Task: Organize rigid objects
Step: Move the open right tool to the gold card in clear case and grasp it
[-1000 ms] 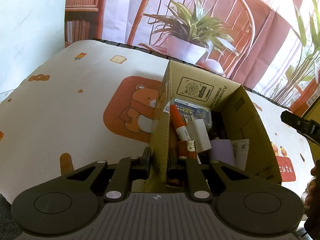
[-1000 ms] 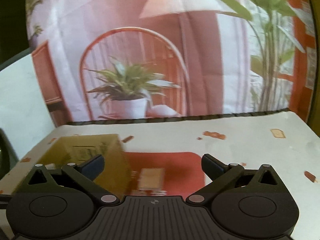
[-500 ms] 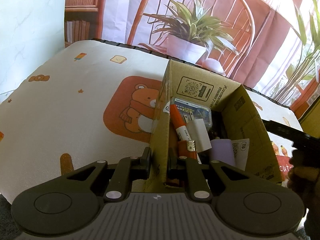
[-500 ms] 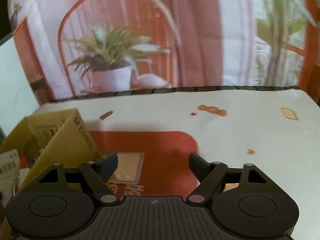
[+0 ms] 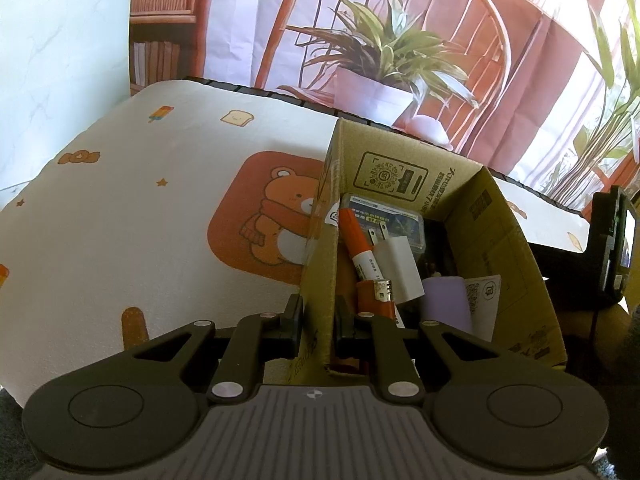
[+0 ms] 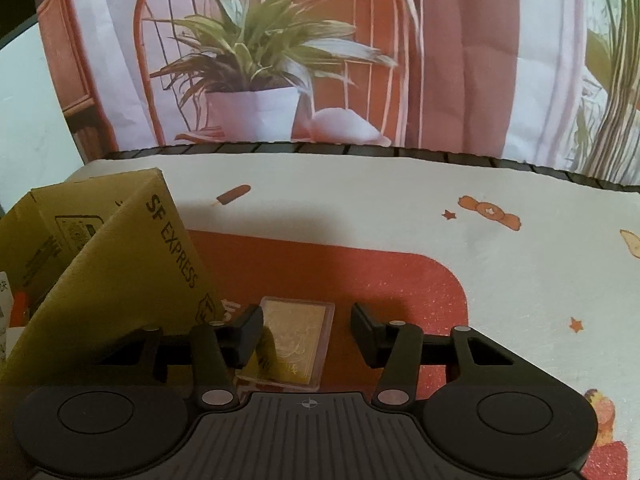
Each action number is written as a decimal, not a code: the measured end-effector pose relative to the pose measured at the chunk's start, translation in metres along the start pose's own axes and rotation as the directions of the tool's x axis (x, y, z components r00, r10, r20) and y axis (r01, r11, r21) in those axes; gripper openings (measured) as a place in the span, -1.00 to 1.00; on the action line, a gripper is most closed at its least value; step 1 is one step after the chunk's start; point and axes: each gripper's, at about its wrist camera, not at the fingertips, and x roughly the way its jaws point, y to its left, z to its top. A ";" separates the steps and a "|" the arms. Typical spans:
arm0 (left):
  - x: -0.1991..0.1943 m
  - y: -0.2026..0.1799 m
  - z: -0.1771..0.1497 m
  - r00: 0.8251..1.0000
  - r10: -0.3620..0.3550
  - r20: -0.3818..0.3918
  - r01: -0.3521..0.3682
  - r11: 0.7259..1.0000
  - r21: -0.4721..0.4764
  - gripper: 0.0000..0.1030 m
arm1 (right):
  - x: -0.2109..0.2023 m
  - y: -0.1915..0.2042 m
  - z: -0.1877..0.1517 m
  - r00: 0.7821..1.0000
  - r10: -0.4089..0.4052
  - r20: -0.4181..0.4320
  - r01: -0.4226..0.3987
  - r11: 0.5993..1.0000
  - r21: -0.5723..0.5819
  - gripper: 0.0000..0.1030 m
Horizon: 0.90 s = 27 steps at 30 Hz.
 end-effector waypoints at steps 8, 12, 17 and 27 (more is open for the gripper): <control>0.000 0.001 0.000 1.000 0.001 0.000 -0.001 1.000 0.001 -0.69 | -0.001 0.003 -0.002 1.000 -0.006 -0.012 0.005 0.997 -0.081 -0.17; 0.000 0.000 0.000 1.000 0.000 0.000 0.000 1.000 0.000 -0.69 | -0.004 0.000 -0.002 0.999 0.034 -0.022 -0.035 0.995 -0.092 -0.22; 0.000 0.000 0.000 1.000 0.002 0.000 -0.002 1.000 0.001 -0.69 | -0.011 -0.002 -0.006 0.995 0.090 -0.043 -0.096 0.982 -0.164 -0.15; 0.000 -0.001 0.001 1.000 0.005 -0.004 -0.005 1.000 -0.001 -0.69 | -0.006 -0.002 0.001 0.988 0.122 -0.094 -0.141 0.960 -0.242 0.15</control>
